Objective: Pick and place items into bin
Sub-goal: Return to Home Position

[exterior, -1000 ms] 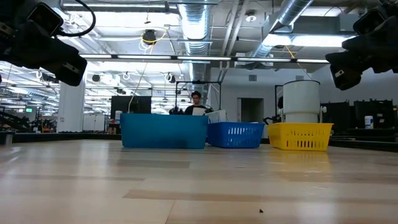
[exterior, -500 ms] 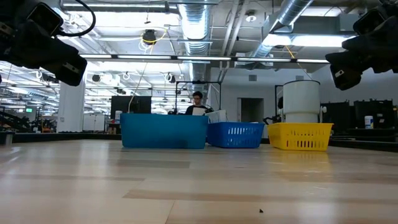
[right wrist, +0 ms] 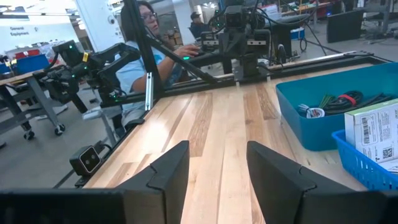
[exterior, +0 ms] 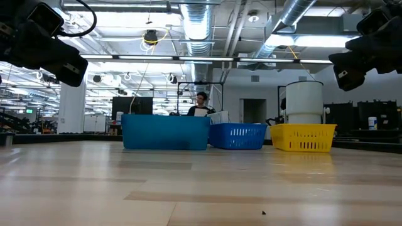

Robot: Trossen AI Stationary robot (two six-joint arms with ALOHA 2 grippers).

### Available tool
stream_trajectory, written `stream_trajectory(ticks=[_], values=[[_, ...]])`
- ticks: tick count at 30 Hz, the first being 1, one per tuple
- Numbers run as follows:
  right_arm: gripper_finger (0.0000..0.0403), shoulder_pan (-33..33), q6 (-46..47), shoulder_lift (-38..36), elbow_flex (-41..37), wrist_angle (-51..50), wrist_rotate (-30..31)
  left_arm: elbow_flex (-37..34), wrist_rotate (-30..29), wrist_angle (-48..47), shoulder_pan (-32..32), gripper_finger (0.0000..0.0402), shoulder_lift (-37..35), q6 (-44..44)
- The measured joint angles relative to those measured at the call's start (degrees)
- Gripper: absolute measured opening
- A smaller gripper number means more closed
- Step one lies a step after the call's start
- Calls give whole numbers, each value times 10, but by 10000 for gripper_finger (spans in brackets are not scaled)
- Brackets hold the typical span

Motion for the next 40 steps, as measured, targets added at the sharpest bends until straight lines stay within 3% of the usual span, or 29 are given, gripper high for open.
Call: stream_trajectory(ticks=[40], values=[[157,0,0,0,0,0,0,0,0,0,0,0,0,0]])
